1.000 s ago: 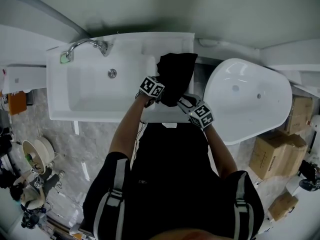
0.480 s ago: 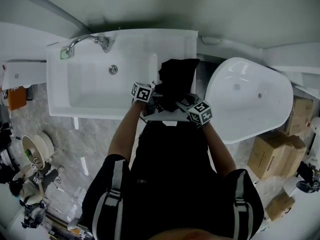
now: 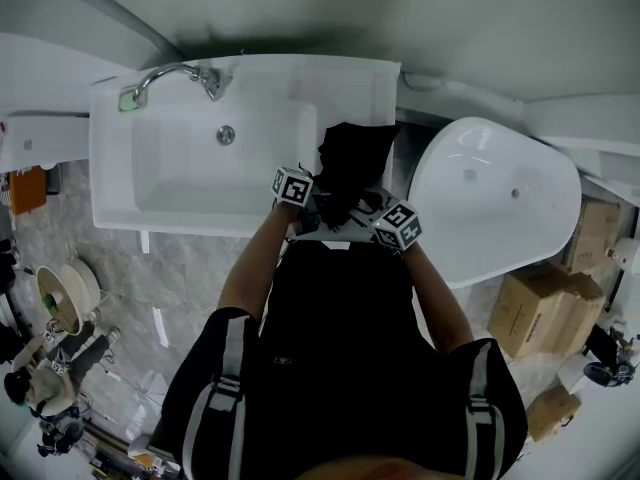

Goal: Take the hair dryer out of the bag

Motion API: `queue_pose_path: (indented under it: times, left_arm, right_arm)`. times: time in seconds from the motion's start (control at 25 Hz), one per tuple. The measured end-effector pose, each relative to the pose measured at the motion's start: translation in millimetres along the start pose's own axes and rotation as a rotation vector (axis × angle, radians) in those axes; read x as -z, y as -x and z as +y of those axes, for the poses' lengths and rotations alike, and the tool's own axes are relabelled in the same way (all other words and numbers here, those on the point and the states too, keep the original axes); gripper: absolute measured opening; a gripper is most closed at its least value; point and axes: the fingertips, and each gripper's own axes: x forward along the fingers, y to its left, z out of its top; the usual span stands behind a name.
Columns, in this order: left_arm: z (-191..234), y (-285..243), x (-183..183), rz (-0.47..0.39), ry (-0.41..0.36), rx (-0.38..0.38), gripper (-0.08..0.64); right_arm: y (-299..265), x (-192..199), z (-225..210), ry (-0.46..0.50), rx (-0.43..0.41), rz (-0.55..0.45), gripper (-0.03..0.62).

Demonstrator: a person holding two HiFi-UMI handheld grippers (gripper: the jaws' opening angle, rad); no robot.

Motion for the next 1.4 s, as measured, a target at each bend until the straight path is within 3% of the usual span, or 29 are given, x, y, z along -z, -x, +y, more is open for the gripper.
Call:
queue_pose_path:
  times: [0.2, 0.4, 0.56, 0.72, 0.8, 1.0, 1.4]
  left_arm:
    - [-3, 4, 3, 0.026, -0.012, -0.004, 0.227]
    - [-16, 14, 2, -0.002, -0.039, 0.01, 0.227]
    - [-38, 24, -2, -0.007, -0.089, 0.02, 0.227]
    - [-59, 34, 2, 0.033, -0.182, -0.01, 0.227]
    - [-69, 37, 6, 0.056, -0.223, -0.02, 0.227]
    - [-96, 44, 14, 0.063, -0.283, 0.002, 0.227]
    - [-109, 76, 39, 0.126, -0.369, -0.066, 0.227]
  right_arm:
    - [2, 4, 4, 0.004, -0.022, 0.023, 0.232]
    - [36, 7, 6, 0.081, -0.051, 0.084, 0.299]
    - [84, -17, -20, 0.05, 0.016, -0.002, 0.299]
    - [113, -73, -56, 0.012, 0.135, -0.176, 0.299]
    - [113, -106, -61, 0.005, 0.143, -0.258, 0.299]
    - [100, -167, -55, -0.065, 0.104, -0.418, 0.305]
    - [78, -210, -27, -0.235, -0.083, -0.408, 0.261]
